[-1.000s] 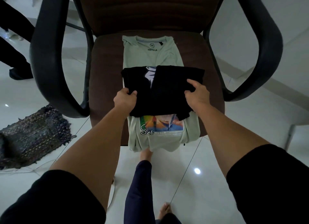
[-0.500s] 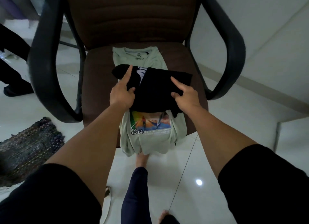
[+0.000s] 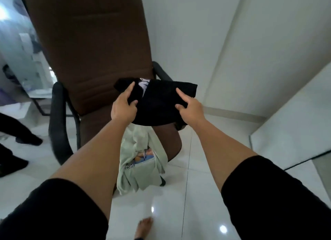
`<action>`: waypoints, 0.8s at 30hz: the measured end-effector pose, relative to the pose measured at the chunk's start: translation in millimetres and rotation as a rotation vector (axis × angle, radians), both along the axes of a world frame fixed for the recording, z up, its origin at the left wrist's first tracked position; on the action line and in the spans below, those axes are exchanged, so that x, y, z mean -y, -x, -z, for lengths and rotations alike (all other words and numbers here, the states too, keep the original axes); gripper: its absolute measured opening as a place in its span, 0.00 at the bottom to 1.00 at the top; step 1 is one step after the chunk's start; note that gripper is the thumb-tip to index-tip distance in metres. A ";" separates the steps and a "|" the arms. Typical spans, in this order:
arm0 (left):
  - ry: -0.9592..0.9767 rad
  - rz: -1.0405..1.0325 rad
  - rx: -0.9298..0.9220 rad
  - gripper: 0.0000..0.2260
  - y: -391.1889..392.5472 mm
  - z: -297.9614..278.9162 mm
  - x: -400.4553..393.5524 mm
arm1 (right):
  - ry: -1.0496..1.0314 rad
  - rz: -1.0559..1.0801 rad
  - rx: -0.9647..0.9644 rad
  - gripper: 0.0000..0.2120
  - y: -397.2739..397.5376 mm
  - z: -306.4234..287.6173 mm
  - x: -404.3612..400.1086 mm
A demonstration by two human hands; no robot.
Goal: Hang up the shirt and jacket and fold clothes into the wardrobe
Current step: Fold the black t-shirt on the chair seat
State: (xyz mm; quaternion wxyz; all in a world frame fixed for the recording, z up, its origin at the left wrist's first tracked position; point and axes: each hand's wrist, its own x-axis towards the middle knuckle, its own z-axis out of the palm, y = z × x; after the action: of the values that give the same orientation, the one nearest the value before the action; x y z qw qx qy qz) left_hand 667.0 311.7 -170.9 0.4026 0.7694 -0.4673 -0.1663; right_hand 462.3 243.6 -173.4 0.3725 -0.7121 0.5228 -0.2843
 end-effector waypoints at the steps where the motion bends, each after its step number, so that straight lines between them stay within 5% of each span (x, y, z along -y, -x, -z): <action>1: 0.013 0.033 0.001 0.27 7.2 -12.3 6.0 | 0.010 0.038 0.011 0.27 9.9 -12.5 -1.8; 14: 0.192 0.767 -0.030 0.29 183.8 -94.1 81.7 | 0.140 0.783 0.044 0.27 174.2 -102.8 -74.8; 24: 0.142 1.316 -0.132 0.29 395.4 -93.3 -18.9 | 0.101 1.332 -0.030 0.27 308.7 -108.3 -265.6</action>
State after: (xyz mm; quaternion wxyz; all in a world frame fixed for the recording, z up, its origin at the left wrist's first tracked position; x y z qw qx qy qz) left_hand 271.6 330.7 -77.6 0.2945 0.2836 -0.8238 -0.3928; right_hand 153.7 509.2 -65.1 0.0762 -0.2577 0.8421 -0.4676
